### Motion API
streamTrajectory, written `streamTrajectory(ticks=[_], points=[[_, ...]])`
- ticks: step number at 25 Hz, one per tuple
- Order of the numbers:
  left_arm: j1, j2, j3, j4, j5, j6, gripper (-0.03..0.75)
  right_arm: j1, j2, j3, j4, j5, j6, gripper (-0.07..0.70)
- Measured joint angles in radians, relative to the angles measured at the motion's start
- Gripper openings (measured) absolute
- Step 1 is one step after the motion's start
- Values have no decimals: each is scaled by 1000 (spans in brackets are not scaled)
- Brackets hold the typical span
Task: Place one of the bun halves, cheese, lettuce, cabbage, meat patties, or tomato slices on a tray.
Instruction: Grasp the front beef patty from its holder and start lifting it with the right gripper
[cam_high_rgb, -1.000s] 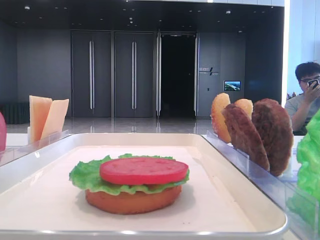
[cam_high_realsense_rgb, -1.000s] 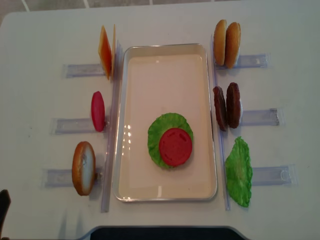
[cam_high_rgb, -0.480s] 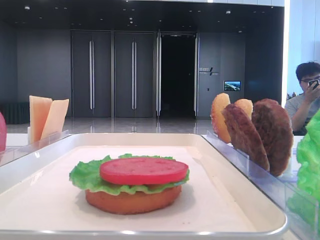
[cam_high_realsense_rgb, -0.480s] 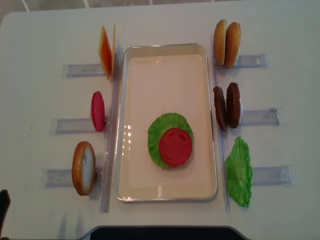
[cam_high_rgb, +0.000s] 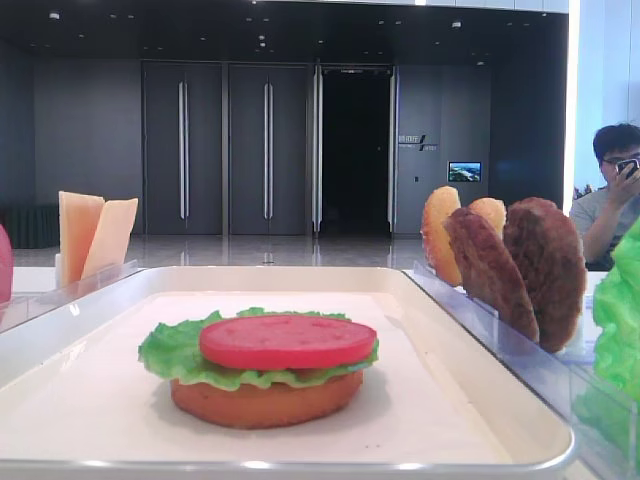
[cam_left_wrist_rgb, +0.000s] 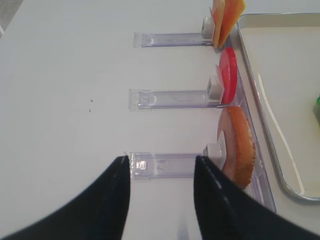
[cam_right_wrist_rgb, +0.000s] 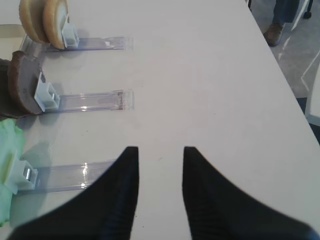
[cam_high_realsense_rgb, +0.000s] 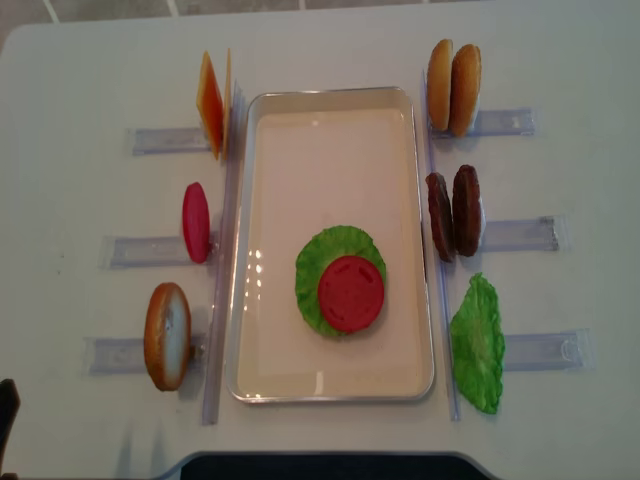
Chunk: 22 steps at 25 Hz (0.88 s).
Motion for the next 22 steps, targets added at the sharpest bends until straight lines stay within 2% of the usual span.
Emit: streamTrajectory(ticks=[13, 22], points=[[-25, 0, 0, 1, 0, -1, 323, 0, 0, 0, 0, 0, 0, 241], [-25, 0, 0, 1, 0, -1, 259, 0, 0, 0, 0, 0, 0, 241]])
